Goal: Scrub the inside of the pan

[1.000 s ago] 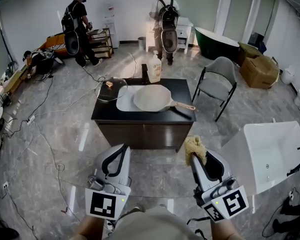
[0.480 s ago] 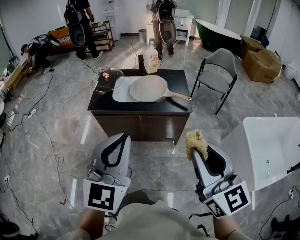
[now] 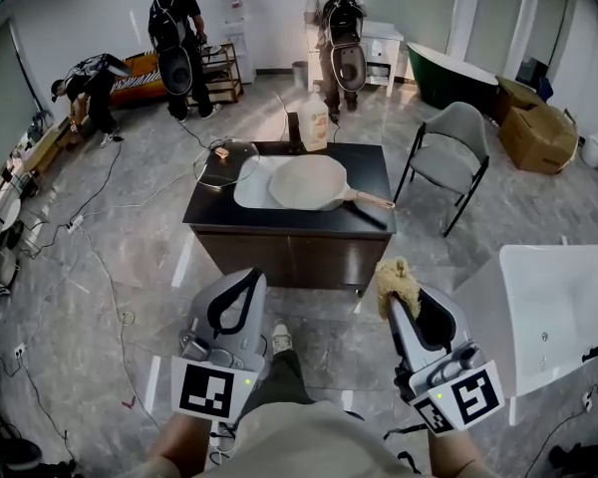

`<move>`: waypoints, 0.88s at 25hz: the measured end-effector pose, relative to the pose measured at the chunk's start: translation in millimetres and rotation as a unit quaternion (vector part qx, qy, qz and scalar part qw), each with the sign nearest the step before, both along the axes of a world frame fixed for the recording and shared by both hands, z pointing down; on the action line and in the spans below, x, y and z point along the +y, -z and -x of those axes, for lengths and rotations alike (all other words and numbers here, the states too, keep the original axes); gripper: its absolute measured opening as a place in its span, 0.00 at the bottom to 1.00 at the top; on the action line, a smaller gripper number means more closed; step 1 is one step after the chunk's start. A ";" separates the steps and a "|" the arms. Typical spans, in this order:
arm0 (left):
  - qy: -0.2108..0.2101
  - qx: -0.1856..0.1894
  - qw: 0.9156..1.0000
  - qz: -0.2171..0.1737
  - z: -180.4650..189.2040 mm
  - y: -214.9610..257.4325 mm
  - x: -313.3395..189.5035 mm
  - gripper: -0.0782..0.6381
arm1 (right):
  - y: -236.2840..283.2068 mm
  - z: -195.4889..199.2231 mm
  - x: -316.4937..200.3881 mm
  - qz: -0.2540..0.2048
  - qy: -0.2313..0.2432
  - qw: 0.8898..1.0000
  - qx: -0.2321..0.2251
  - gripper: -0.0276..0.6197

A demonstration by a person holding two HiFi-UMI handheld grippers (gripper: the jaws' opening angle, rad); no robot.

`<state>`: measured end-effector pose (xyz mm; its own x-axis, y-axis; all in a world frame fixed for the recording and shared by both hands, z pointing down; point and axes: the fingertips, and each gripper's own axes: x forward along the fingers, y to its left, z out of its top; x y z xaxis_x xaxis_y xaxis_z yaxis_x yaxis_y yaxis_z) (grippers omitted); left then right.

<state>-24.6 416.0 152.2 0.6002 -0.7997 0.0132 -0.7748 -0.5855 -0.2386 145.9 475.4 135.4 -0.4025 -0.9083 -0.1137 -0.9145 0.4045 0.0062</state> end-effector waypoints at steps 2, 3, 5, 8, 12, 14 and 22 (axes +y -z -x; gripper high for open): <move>-0.001 0.001 1.000 0.004 -1.3 -6.6 -13.1 0.11 | -4.7 0.4 -12.9 0.001 0.000 1.000 0.003 0.20; -0.002 0.001 1.000 0.005 -1.3 -9.4 -20.9 0.11 | -6.9 1.0 -20.2 0.002 -0.001 1.000 0.005 0.20; -0.005 0.001 1.000 0.008 -0.8 -13.8 -38.5 0.11 | -11.3 2.0 -36.3 0.007 -0.003 1.000 0.005 0.20; -0.005 0.005 1.000 0.017 0.7 -19.3 -67.1 0.11 | -20.2 1.6 -63.8 0.021 -0.007 1.000 0.003 0.20; -0.002 -0.004 1.000 0.025 6.6 -27.8 -114.3 0.11 | -29.7 3.1 -110.6 0.037 -0.011 0.999 0.005 0.20; -0.002 -0.005 1.000 0.030 10.3 -32.5 -142.1 0.11 | -33.6 5.8 -138.0 0.045 -0.013 0.999 0.008 0.20; -0.007 -0.004 0.999 0.050 25.8 -44.1 -256.6 0.11 | -44.1 23.4 -250.1 0.075 -0.019 0.997 0.013 0.20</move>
<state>-50.3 159.4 196.3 0.6104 -0.7861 0.0972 -0.7649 -0.6168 -0.1856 122.5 225.3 179.5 -0.3693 -0.9287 0.0341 -0.9292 0.3685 -0.0274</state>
